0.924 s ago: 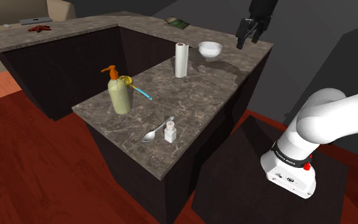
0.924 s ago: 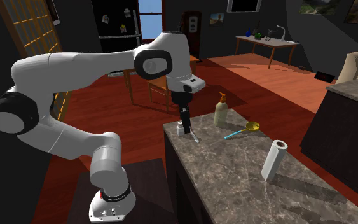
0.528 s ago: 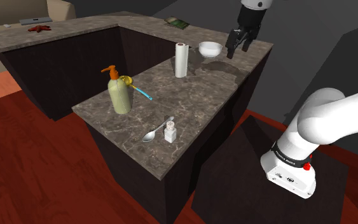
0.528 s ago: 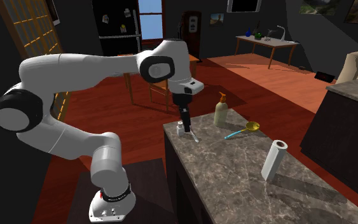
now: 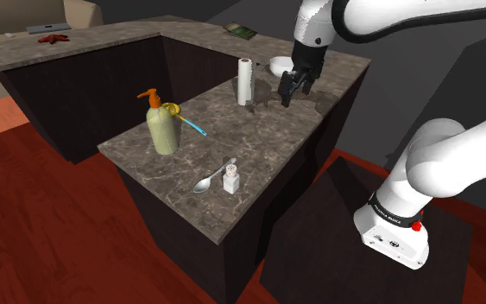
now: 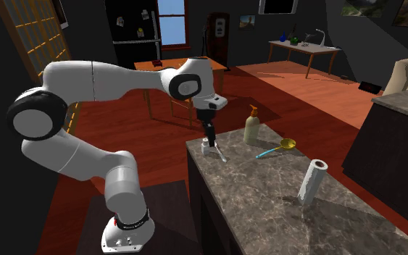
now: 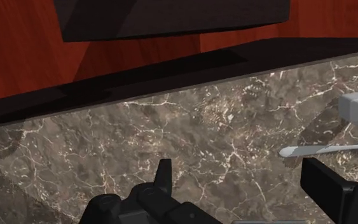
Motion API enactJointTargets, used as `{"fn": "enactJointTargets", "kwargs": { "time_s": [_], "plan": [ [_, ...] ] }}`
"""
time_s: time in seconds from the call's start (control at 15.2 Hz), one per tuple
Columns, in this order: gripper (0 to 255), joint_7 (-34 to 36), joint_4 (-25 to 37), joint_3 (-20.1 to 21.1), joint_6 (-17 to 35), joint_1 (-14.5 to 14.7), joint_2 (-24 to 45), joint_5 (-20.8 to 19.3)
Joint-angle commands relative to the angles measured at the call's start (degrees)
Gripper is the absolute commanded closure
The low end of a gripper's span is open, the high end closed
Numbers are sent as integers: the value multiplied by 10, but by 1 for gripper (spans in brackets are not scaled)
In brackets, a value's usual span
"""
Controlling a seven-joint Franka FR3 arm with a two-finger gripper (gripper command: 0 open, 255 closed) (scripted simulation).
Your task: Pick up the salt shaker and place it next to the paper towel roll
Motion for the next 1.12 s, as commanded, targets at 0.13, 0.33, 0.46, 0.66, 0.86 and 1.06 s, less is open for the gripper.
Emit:
{"fn": "enactJointTargets", "kwargs": {
  "time_s": [0.13, 0.33, 0.46, 0.66, 0.86, 1.06],
  "plan": [
    [0, 31, -7, 40, 51, 16, 47, 13],
    [0, 56, -6, 72, 86, 27, 86, 18],
    [0, 73, -2, 94, 109, 33, 116, 18],
    [0, 102, 8, 126, 142, 39, 163, 14],
    [0, 135, 23, 159, 173, 42, 215, 0],
    [0, 173, 44, 192, 200, 44, 272, -25]
  ]
}}
